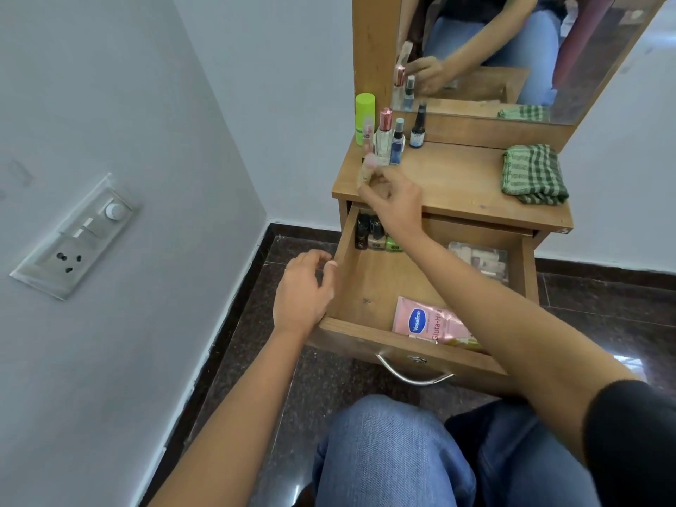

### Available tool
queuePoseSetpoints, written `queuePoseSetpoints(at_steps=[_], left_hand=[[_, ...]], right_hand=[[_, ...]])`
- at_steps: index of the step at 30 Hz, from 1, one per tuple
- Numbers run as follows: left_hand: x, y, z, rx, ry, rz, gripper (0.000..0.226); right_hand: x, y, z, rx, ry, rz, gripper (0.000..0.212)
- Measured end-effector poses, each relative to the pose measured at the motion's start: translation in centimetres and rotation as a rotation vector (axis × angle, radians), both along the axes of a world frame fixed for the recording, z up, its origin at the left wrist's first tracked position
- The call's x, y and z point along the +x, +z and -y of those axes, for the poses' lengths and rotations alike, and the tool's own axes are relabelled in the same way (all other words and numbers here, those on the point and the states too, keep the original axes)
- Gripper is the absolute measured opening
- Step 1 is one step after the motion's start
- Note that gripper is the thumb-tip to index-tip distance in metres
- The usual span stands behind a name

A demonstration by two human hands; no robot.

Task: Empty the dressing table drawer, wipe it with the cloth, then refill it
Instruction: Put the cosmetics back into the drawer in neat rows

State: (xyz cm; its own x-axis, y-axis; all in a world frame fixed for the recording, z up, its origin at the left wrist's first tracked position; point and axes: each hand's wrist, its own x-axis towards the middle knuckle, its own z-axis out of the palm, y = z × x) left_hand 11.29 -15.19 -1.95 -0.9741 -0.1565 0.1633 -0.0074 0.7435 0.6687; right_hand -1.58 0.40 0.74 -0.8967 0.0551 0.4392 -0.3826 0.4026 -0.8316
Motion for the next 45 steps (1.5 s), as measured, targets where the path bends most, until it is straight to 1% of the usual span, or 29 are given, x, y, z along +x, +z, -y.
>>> queuePoseSetpoints(at_steps=[1, 2, 3, 6, 7, 9, 11, 13, 16, 18, 24, 29, 33, 36, 38, 40, 41, 43, 45], left_hand=[[0.1, 0.0, 0.0, 0.006, 0.018, -0.009, 0.028], [0.1, 0.1, 0.0, 0.004, 0.036, -0.016, 0.029], [0.2, 0.1, 0.0, -0.01, 0.054, -0.022, 0.03], [0.4, 0.2, 0.1, -0.103, 0.096, -0.031, 0.031], [0.4, 0.2, 0.1, -0.142, 0.098, -0.035, 0.031], [0.6, 0.2, 0.0, -0.22, 0.093, -0.039, 0.03], [0.8, 0.1, 0.1, -0.26, 0.102, -0.027, 0.031], [0.8, -0.2, 0.3, -0.204, 0.108, 0.001, 0.031], [0.6, -0.4, 0.5, -0.003, 0.094, 0.043, 0.03], [0.6, -0.5, 0.5, 0.038, 0.103, 0.044, 0.029], [0.5, -0.7, 0.6, 0.04, 0.134, 0.074, 0.026], [0.5, -0.8, 0.6, 0.037, 0.139, 0.078, 0.025], [0.6, -0.6, 0.5, 0.007, 0.135, 0.082, 0.027], [0.7, -0.6, 0.5, -0.013, 0.131, 0.088, 0.027], [0.6, -0.6, 0.6, -0.023, 0.127, 0.096, 0.027], [0.6, -0.6, 0.5, -0.034, 0.124, 0.108, 0.027], [0.6, -0.6, 0.5, -0.038, 0.124, 0.112, 0.027], [0.5, -0.7, 0.5, -0.036, 0.126, 0.115, 0.027], [0.4, -0.7, 0.5, -0.03, 0.126, 0.117, 0.027]], right_hand=[[1.3, -0.5, -0.5, 0.013, 0.057, -0.032, 0.008], [2.6, -1.1, -1.1, 0.037, 0.108, -0.038, 0.012], [3.7, -1.9, -1.8, 0.072, 0.17, -0.012, 0.014], [6.1, -4.0, -3.5, 0.276, 0.432, 0.203, 0.008], [6.5, -4.6, -3.7, 0.344, 0.512, 0.256, 0.009], [6.9, -5.6, -3.9, 0.457, 0.621, 0.34, 0.01], [7.1, -6.3, -3.5, 0.523, 0.71, 0.411, 0.009], [7.3, -6.7, -2.8, 0.557, 0.787, 0.435, 0.007], [7.6, -7.1, -1.7, 0.607, 0.845, 0.415, 0.013], [7.7, -7.3, -1.3, 0.637, 0.861, 0.402, 0.013], [7.8, -7.9, -0.1, 0.594, 0.838, 0.472, 0.014], [7.7, -8.1, 0.3, 0.583, 0.808, 0.452, 0.013], [7.9, -8.4, 0.2, 0.557, 0.817, 0.471, 0.014], [8.0, -7.7, 0.0, 0.641, 0.832, 0.422, 0.014], [7.4, -6.5, -0.6, 0.778, 0.818, 0.286, 0.011], [6.0, -4.8, -1.8, 0.876, 0.694, 0.091, 0.007], [5.1, -3.9, -2.4, 0.863, 0.588, -0.002, 0.009], [3.0, -1.7, -3.4, 0.716, 0.351, -0.124, 0.014], [0.4, 0.9, -4.1, 0.58, 0.133, -0.163, 0.023]])
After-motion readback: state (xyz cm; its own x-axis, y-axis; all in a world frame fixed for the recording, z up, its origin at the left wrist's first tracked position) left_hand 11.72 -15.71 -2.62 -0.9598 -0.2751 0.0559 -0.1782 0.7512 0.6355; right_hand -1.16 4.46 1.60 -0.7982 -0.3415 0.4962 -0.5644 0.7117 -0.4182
